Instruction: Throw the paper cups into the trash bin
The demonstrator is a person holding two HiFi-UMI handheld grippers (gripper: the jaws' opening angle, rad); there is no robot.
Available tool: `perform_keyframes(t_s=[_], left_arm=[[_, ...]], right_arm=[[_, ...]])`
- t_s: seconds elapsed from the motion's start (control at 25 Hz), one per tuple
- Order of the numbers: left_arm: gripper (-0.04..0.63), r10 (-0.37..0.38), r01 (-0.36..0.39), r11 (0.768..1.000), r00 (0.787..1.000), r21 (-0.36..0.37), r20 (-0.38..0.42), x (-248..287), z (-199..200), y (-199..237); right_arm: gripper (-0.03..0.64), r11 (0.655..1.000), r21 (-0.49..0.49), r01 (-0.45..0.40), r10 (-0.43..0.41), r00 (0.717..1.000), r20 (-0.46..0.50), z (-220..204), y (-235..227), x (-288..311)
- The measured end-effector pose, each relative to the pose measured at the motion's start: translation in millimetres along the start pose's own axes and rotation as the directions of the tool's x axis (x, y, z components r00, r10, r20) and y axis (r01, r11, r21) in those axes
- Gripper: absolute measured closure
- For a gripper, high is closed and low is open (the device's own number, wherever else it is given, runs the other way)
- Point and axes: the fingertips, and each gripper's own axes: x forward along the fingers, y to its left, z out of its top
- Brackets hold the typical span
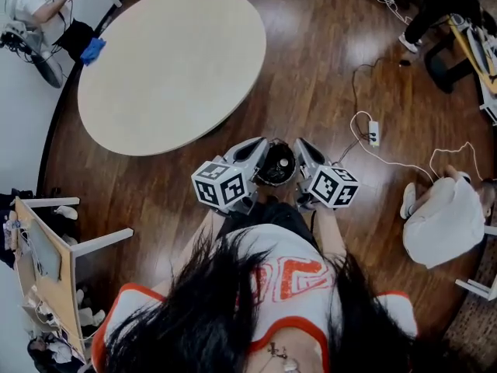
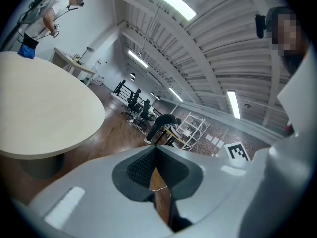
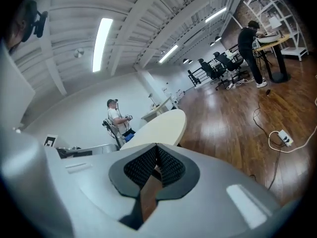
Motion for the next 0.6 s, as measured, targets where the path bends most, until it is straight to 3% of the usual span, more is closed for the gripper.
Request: perform_keyframes(t_s=[0.32,0.6], left_arm=[[0.595,0.008,-0.008,1.0,0.999,-0.003,0.039,-4.0,14.9,1.2],[0.595,0.02,-0.019,1.0,0.999,-0.016,0.04,-5.5,15.6,4.1]], right_arm=[[0.615,0.998,-0.01,-0.056,0.056,0.998,-0.003,5.8,23.7,6.2],[0.615,0.995,-0.088,-0.041,0.041,0.999,-0.008,11.1,33.6,9.0]])
